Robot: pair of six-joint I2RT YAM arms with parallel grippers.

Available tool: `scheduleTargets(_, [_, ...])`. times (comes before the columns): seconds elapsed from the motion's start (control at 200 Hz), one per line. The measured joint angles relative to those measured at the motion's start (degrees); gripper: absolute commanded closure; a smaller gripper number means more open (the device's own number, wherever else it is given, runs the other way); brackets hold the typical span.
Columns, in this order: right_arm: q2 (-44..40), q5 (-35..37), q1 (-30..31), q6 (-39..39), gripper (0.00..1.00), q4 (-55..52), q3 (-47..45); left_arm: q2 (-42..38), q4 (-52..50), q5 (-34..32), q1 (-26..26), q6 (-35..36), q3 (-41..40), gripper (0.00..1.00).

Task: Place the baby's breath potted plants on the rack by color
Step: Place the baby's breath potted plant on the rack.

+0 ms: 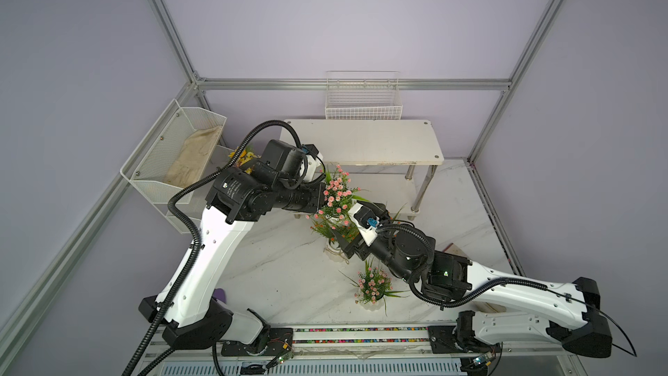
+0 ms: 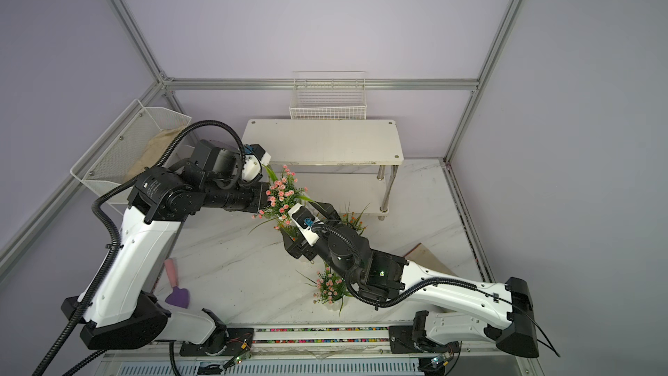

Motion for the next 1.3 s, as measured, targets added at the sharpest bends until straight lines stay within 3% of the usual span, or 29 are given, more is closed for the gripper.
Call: scheduleTargets(1.3, [2.5, 3.2, -1.6, -3.5, 0.03, 1.7, -0.3, 0.0, 3.5, 4.5, -0.1, 1.1, -4.6, 1.00])
